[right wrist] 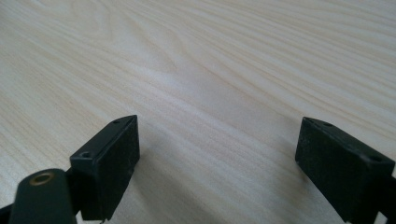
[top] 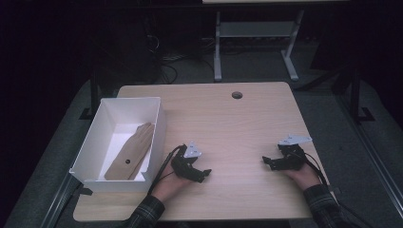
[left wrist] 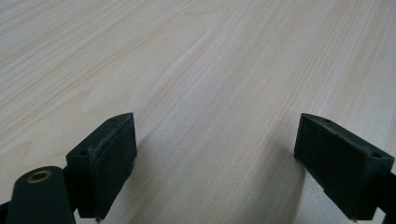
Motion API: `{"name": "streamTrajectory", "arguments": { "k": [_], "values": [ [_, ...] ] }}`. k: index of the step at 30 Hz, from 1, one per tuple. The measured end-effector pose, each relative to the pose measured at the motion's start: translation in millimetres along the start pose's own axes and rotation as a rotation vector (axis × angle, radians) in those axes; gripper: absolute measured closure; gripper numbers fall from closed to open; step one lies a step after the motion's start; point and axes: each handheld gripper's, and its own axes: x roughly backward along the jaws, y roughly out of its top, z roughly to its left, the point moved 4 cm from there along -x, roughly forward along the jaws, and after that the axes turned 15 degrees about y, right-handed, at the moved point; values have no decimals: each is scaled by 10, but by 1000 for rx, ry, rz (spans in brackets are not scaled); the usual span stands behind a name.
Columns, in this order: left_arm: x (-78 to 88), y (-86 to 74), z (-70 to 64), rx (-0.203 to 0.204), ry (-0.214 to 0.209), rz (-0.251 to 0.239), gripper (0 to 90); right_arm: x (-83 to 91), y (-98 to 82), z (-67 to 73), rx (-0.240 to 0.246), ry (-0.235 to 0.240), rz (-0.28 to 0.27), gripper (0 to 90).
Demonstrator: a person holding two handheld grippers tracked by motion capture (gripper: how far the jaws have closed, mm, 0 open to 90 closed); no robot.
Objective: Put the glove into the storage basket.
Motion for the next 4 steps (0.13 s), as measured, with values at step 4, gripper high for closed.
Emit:
{"name": "streamTrajectory", "arguments": {
  "k": [4],
  "values": [
    [0, 0, -1, -1, -1, 0, 123, 0, 1, -3, 4, -1, -1, 132]
  ]
}}
